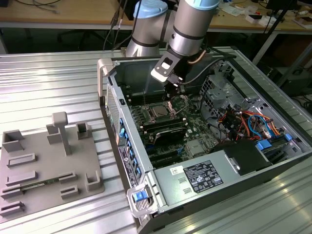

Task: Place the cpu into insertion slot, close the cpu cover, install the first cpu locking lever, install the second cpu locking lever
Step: 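Close the cpu cover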

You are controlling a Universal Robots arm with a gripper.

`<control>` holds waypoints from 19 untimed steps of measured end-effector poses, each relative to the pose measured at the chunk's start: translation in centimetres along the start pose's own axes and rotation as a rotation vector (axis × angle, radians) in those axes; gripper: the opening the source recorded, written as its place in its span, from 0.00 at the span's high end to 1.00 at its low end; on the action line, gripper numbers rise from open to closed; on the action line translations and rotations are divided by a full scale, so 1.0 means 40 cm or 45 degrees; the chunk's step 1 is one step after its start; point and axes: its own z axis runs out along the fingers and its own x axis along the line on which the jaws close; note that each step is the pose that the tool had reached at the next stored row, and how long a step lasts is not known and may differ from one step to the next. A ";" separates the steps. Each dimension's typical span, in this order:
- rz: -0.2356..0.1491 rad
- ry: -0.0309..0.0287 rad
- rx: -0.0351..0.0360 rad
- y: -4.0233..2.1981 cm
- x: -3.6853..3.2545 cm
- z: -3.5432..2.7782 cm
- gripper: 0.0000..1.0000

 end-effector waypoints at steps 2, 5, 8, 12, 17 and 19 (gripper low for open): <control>0.000 0.0000 0.0009 0.012 0.000 0.000 0.89; 0.000 -0.0003 0.0010 0.073 -0.002 0.005 0.89; 0.000 -0.0001 0.0009 0.099 -0.002 0.005 0.89; 0.000 -0.0001 0.0011 0.127 -0.002 0.004 0.89; 0.000 0.0000 0.0018 0.154 -0.002 -0.005 0.89; 0.000 0.0001 0.0025 0.175 -0.002 -0.006 0.89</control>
